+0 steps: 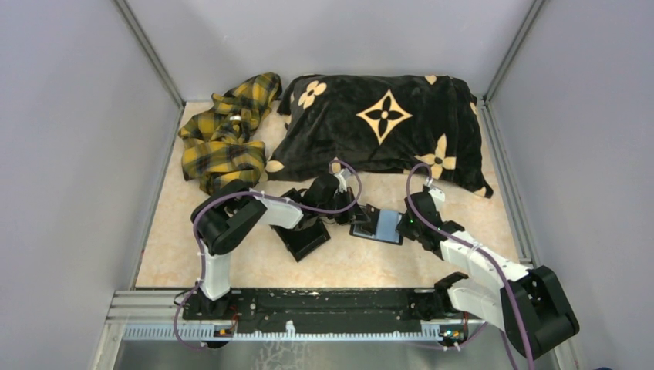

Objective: Put the credit cards into the card holder
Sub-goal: Insert the credit card into the card holder.

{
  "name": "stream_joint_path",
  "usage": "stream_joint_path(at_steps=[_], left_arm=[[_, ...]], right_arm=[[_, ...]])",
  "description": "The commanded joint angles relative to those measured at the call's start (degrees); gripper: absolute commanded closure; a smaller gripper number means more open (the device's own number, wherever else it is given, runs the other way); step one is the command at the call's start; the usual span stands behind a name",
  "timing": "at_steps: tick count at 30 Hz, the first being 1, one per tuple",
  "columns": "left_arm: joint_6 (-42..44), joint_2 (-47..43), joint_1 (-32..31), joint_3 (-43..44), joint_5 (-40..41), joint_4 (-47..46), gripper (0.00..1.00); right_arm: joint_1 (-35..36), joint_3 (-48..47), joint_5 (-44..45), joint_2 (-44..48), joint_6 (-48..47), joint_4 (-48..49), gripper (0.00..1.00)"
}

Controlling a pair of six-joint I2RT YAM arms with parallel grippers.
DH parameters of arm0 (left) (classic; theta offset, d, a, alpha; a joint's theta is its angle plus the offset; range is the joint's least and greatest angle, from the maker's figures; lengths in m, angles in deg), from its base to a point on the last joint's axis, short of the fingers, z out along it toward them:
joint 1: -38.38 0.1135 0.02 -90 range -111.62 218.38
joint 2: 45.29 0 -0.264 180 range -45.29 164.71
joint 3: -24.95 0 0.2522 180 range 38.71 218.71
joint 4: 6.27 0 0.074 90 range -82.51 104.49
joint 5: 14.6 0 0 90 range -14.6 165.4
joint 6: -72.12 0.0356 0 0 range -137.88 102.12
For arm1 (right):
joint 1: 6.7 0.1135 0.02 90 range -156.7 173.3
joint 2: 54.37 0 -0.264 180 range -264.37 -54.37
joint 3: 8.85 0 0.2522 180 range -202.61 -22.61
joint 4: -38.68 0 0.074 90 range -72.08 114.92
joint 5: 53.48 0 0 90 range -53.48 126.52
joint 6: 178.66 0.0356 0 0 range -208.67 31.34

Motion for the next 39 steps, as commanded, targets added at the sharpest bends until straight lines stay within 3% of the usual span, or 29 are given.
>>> stream_joint_path(at_steps=[1,24,39], left_arm=[[-1.6,1.1,-0.5,-0.9,-3.3,-2.2,1.00],[-6.5,0.9,0.4,-5.2,-6.6,-11.0,1.00],[-6.3,1.5,0.5,-5.6,-6.7,-12.0,1.00]], right_arm=[[-0.7,1.4,0.5,0.3,-0.6,-0.9,0.98],[-1.2,1.7,1.9,2.8,-0.7,-3.9,0.97],[-1.2,1.7,1.9,3.2,-0.8,-4.2,0.97]])
